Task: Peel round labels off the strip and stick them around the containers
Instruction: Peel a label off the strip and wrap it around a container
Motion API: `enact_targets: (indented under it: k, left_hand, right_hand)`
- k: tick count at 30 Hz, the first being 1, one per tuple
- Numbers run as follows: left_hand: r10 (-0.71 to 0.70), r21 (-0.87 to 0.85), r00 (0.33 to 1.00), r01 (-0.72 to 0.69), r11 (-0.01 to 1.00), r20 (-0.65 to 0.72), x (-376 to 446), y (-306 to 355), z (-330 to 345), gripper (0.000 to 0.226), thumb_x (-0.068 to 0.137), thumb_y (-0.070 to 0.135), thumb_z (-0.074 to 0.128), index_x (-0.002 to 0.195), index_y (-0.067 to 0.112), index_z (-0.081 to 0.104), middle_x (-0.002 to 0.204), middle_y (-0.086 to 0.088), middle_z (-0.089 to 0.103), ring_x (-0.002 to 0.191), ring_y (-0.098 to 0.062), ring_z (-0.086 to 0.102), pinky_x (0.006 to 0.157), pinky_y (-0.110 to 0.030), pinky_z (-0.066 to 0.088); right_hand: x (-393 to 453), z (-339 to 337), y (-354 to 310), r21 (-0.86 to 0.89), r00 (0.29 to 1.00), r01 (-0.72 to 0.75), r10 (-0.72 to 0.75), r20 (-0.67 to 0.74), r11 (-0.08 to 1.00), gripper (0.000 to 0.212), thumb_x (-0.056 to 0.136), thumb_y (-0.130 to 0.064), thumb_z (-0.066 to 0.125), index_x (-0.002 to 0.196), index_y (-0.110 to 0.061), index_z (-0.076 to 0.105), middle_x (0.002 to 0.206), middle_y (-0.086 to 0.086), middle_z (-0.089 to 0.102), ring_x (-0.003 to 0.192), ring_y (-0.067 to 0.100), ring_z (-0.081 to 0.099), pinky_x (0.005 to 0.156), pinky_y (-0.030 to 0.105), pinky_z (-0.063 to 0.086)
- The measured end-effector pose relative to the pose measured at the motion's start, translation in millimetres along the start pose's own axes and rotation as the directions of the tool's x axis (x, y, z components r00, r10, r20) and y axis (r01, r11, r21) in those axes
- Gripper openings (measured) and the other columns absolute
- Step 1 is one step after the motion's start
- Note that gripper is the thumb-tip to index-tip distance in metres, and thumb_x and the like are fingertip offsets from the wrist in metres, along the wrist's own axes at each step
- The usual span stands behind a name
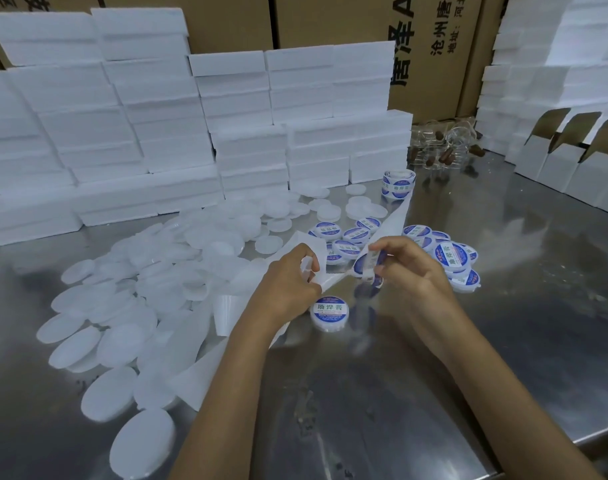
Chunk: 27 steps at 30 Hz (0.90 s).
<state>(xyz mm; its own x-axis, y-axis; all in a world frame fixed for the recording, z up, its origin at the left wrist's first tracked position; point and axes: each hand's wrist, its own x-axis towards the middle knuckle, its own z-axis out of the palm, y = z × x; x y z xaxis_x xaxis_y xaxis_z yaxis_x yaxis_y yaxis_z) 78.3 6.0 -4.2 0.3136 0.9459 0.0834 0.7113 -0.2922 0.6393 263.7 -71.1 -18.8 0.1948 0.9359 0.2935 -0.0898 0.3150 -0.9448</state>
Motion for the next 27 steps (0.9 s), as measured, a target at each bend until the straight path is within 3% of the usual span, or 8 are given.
enact_targets:
  k: [4,7,9,11,14,18,22,27]
  left_hand:
    - [0.006,-0.081,1.000,-0.006,0.997,-0.003,-4.4,-3.7,-8.1,0.025,0.086,0.018,0.071,0.086,0.028,0.049,0.090,0.006,0.058,0.077,-0.010,0.054,0.057,-0.018,0.040]
    - [-0.100,-0.416,0.989,0.046,0.908,-0.108,-3.2,10.0,-16.3,0.043,0.090,0.059,0.061,0.093,0.016,0.059,0.085,0.000,0.068,0.069,-0.013,0.063,0.063,-0.026,0.046]
    - [-0.261,-0.725,0.965,0.156,0.671,-0.034,0.4,20.3,-20.9,0.060,0.100,0.062,0.035,0.085,0.010,0.060,0.076,-0.009,0.066,0.056,-0.023,0.059,0.054,-0.028,0.040]
    - [-0.240,-0.916,0.970,0.124,0.383,0.031,-2.4,22.4,-21.7,0.060,0.106,0.047,0.027,0.081,0.006,0.064,0.070,-0.014,0.060,0.048,-0.023,0.051,0.046,-0.025,0.032]
    - [-0.168,-0.976,0.984,0.086,0.202,0.052,-9.3,18.0,-22.6,0.046,0.104,0.030,0.031,0.103,0.003,0.068,0.083,-0.015,0.065,0.059,-0.021,0.054,0.052,-0.028,0.036]
    - [-0.062,-0.994,0.992,0.108,-0.010,0.109,-10.0,16.2,-26.8,0.039,0.108,0.028,0.038,0.129,0.004,0.060,0.113,-0.014,0.072,0.095,-0.024,0.069,0.077,-0.030,0.056]
    - [-0.021,-0.994,0.994,0.111,-0.010,0.112,-9.6,13.1,-24.7,0.038,0.107,0.021,0.043,0.135,-0.001,0.057,0.128,-0.020,0.067,0.112,-0.029,0.068,0.093,-0.036,0.058]
    - [-0.011,-0.993,0.993,0.115,0.042,0.114,-8.0,16.2,-19.5,0.039,0.107,0.021,0.042,0.133,-0.002,0.058,0.127,-0.019,0.067,0.108,-0.025,0.070,0.087,-0.031,0.059]
  right_hand:
    - [8.4,-4.6,-5.3,0.039,0.995,0.018,-0.015,-0.099,0.999,0.037,0.077,-0.009,0.063,0.110,-0.025,0.069,0.117,0.009,0.067,0.104,0.024,0.061,0.089,0.036,0.045]
    - [17.8,1.3,-14.0,0.079,0.993,0.014,-0.004,-0.121,0.997,0.039,0.074,-0.012,0.064,0.109,-0.029,0.071,0.122,0.010,0.066,0.112,0.031,0.060,0.092,0.037,0.047]
    - [25.4,12.6,-19.1,0.088,0.994,0.020,-0.010,-0.109,0.996,0.037,0.077,-0.008,0.066,0.108,-0.027,0.073,0.115,0.009,0.066,0.101,0.024,0.063,0.085,0.035,0.051]
    - [32.2,28.7,-22.7,0.063,0.996,0.034,-0.028,-0.085,0.997,0.034,0.082,-0.001,0.067,0.107,-0.023,0.073,0.104,0.003,0.067,0.091,0.017,0.064,0.077,0.030,0.051]
    - [36.3,53.7,-25.1,0.046,0.998,0.051,-0.049,-0.037,0.998,0.029,0.084,0.002,0.067,0.107,-0.016,0.072,0.094,-0.001,0.070,0.083,0.013,0.065,0.071,0.023,0.052]
    - [34.2,73.8,-20.6,0.016,0.997,0.069,-0.068,-0.039,0.998,0.027,0.084,0.004,0.068,0.107,-0.009,0.071,0.089,-0.008,0.072,0.082,0.009,0.068,0.071,0.017,0.053]
    - [32.0,80.5,-15.9,-0.044,0.995,0.081,-0.084,-0.061,0.996,0.027,0.085,0.006,0.067,0.108,-0.009,0.069,0.096,0.002,0.072,0.091,0.021,0.070,0.079,0.026,0.058]
    - [30.6,82.0,-15.7,-0.059,0.991,0.105,-0.109,-0.080,0.993,0.028,0.084,0.010,0.066,0.107,-0.006,0.068,0.101,0.003,0.072,0.090,0.016,0.070,0.080,0.023,0.057]
